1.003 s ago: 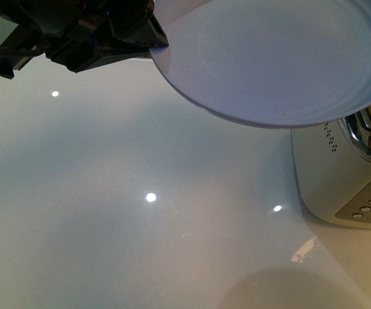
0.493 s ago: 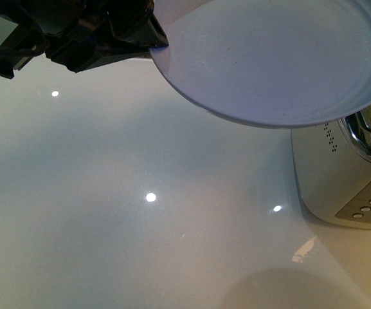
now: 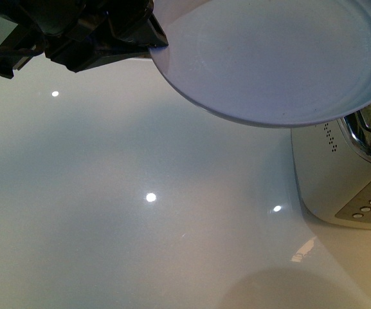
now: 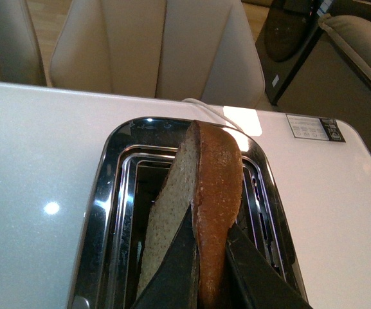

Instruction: Left arm holds plate, right arm toasts bread

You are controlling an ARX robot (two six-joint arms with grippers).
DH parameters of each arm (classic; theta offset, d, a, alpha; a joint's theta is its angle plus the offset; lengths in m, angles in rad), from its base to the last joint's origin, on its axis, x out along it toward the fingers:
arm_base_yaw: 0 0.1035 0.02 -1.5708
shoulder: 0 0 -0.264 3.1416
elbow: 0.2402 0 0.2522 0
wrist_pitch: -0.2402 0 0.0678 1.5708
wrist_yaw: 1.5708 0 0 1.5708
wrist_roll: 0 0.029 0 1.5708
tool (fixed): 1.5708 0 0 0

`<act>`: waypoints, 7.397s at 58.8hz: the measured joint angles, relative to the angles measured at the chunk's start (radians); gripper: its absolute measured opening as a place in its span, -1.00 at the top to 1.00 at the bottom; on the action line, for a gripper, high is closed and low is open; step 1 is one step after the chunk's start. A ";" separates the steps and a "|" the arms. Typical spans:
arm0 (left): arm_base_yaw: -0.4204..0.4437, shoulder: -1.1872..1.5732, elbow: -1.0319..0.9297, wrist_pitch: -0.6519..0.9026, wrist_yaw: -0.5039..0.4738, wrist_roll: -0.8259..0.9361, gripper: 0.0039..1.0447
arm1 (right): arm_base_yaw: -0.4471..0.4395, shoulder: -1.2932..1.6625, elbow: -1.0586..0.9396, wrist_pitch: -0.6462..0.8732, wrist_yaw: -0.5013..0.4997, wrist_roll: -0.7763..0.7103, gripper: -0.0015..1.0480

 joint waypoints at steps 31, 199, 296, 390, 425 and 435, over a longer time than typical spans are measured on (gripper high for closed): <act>0.000 -0.001 0.000 0.000 0.000 0.000 0.95 | 0.022 0.022 -0.082 0.002 -0.028 0.026 -0.31; 0.000 -0.003 0.000 0.000 0.000 -0.002 0.95 | -0.191 -1.624 -0.590 -0.674 -0.419 0.072 0.96; 0.285 0.081 -0.037 0.080 -0.126 0.002 0.95 | -0.191 -1.628 -0.590 -0.676 -0.419 0.071 -0.83; 0.636 0.654 -0.176 0.576 0.087 0.232 -0.52 | -0.191 -1.628 -0.590 -0.676 -0.420 0.071 -0.83; 0.360 -0.106 -0.287 0.454 -0.156 0.018 -0.87 | -0.191 -1.628 -0.590 -0.676 -0.420 0.071 -0.83; 0.292 -0.175 -0.412 0.780 -0.358 0.264 -0.54 | -0.191 -1.628 -0.590 -0.676 -0.421 0.071 -0.83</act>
